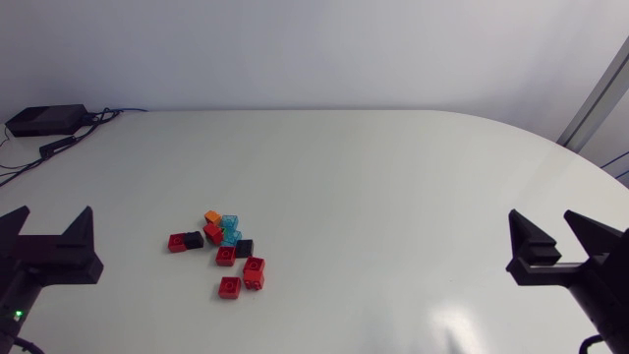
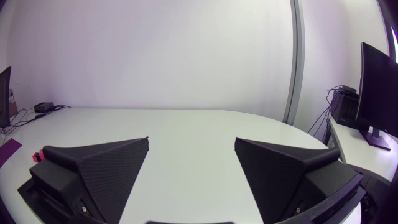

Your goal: Sort duplo bricks by size, large to the right and small to the left

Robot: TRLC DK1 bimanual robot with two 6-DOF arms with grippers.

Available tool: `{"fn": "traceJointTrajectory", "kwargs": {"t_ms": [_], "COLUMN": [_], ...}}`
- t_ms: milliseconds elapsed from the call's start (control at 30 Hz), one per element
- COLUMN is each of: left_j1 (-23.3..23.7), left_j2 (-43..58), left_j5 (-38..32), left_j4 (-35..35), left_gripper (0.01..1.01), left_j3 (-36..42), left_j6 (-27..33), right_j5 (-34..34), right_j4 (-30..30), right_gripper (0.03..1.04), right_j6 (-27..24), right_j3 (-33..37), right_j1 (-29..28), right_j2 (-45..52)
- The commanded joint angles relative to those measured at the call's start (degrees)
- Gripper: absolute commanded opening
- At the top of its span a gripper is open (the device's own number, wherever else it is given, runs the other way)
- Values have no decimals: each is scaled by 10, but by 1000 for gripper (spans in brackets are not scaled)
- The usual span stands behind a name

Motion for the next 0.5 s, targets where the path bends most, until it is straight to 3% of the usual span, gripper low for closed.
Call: {"fn": "traceJointTrajectory", "kwargs": {"t_ms": [0,367,467], "left_j1": [5,12,12], "left_j2": [-6,-4,-4], "left_j5": [19,105,105], "left_j4": [23,108,108], "left_gripper": [982,984,984], "left_j3": [-26,-98,-98], "left_j6": [-30,-93,-93], "right_j5": [-14,-82,-82], "right_j4": [26,129,129], "right_gripper": [998,998,998], "right_j6": [-5,-5,-5], "right_j3": [-32,-129,-129], "right_j1": [-14,-63,-63], "right_j2": [-9,-33,-33]}}
